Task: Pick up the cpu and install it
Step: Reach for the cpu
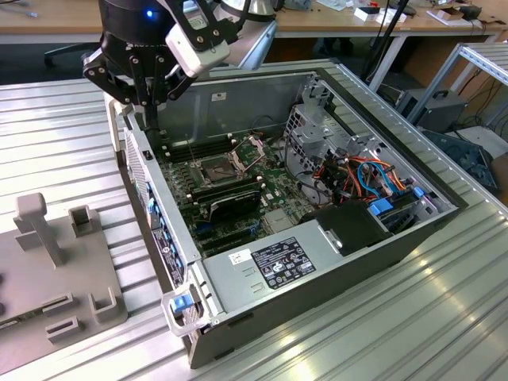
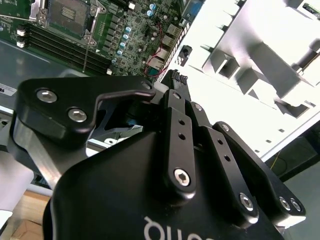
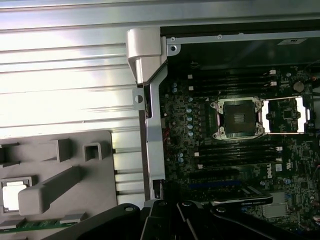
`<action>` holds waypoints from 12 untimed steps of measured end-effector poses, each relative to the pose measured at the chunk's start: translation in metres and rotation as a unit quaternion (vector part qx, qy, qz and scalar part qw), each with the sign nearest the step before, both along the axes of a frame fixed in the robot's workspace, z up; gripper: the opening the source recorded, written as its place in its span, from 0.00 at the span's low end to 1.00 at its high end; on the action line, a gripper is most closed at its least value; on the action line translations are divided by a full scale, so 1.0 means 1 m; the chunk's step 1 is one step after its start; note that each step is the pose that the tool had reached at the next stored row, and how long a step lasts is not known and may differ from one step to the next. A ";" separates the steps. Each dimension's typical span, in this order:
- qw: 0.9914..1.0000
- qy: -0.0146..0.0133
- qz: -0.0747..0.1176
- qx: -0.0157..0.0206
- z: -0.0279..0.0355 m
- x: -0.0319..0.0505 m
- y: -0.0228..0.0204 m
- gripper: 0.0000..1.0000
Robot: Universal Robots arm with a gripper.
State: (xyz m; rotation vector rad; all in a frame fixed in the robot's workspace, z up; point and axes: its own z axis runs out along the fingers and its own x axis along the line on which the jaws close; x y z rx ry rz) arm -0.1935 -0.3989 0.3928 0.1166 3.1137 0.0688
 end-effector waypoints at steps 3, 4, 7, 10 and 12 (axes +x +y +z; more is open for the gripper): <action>1.000 0.000 0.000 0.000 0.0000 -0.0017 0.0000 0.11; 1.000 0.000 0.000 0.000 0.0000 -0.0017 0.0000 0.11; 1.000 0.000 0.000 0.000 0.0000 -0.0018 0.0000 0.11; 1.000 0.000 0.000 0.000 0.0001 -0.0029 0.0000 0.11; 1.000 0.000 0.000 0.000 0.0000 -0.0044 0.0000 0.11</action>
